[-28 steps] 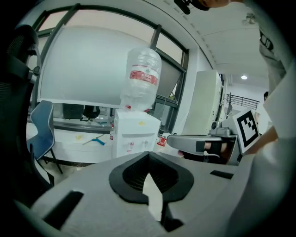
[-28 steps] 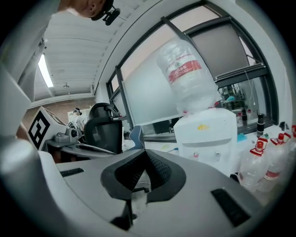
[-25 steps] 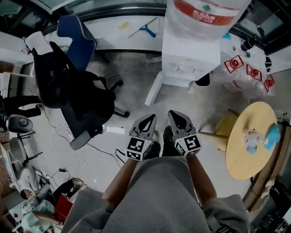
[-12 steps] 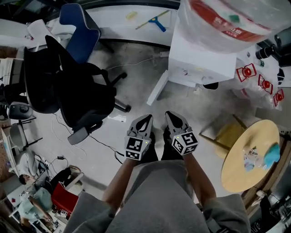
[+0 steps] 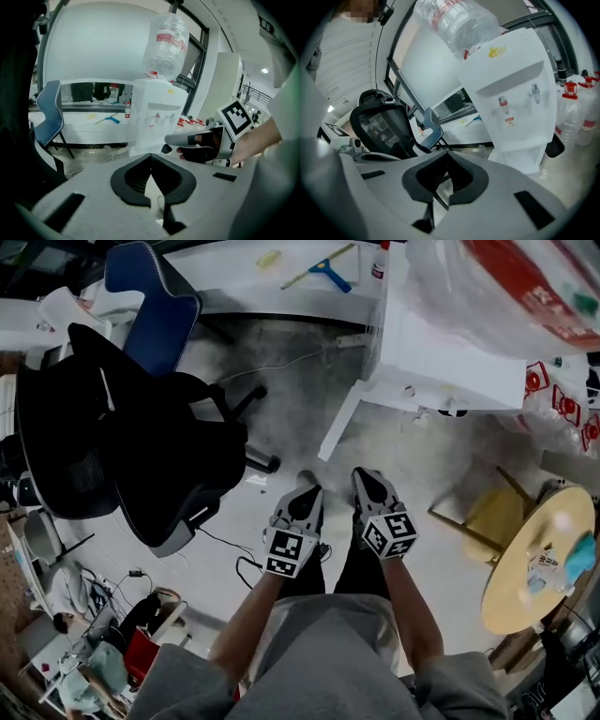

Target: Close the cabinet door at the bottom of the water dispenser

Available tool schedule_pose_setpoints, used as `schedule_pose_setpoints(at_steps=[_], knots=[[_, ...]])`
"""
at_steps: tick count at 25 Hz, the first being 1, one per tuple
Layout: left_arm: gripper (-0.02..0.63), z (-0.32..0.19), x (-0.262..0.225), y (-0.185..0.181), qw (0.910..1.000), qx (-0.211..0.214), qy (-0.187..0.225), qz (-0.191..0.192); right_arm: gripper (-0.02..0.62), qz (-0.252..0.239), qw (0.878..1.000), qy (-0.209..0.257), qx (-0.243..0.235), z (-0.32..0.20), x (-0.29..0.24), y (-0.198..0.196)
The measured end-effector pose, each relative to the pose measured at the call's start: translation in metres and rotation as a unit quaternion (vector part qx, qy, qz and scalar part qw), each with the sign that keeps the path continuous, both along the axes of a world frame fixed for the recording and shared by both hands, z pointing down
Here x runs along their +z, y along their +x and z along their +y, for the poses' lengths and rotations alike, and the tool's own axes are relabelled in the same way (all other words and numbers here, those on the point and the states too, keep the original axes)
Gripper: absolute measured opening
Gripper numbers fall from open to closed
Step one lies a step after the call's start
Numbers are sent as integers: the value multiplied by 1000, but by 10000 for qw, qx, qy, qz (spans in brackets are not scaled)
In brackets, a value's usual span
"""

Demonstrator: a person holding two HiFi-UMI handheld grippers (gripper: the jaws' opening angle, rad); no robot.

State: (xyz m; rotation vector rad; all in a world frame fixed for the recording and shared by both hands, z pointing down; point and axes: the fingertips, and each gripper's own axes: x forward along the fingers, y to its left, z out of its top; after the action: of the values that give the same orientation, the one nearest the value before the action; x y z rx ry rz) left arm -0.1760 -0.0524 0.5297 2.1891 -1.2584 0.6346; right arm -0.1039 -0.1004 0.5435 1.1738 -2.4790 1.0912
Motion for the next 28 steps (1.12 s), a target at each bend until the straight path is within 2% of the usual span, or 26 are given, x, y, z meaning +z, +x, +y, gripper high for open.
schedule_pose_setpoints(at_steps=[4, 8, 15, 17, 23, 28], knots=[[7, -5, 21, -22, 10000, 83, -46, -28, 9, -31, 9997, -121, 214, -1, 20, -18], [6, -18, 41, -38, 9998, 110, 82, -119, 9, -72, 9985, -334, 424, 1, 57, -39], [6, -29, 67, -57, 9993, 271, 225, -137, 9, -140, 9937, -898, 657, 10, 151, -90], [6, -32, 78, -59, 9992, 309, 229, -131, 9, 5, 9913, -1095, 724, 14, 182, -100], [6, -38, 107, -67, 9974, 619, 308, -183, 9, 849, 9719, -1703, 1389, 19, 263, -107], [6, -43, 120, -80, 9959, 794, 355, -268, 8, 707, 9599, -2024, 1808, 14, 298, -125]])
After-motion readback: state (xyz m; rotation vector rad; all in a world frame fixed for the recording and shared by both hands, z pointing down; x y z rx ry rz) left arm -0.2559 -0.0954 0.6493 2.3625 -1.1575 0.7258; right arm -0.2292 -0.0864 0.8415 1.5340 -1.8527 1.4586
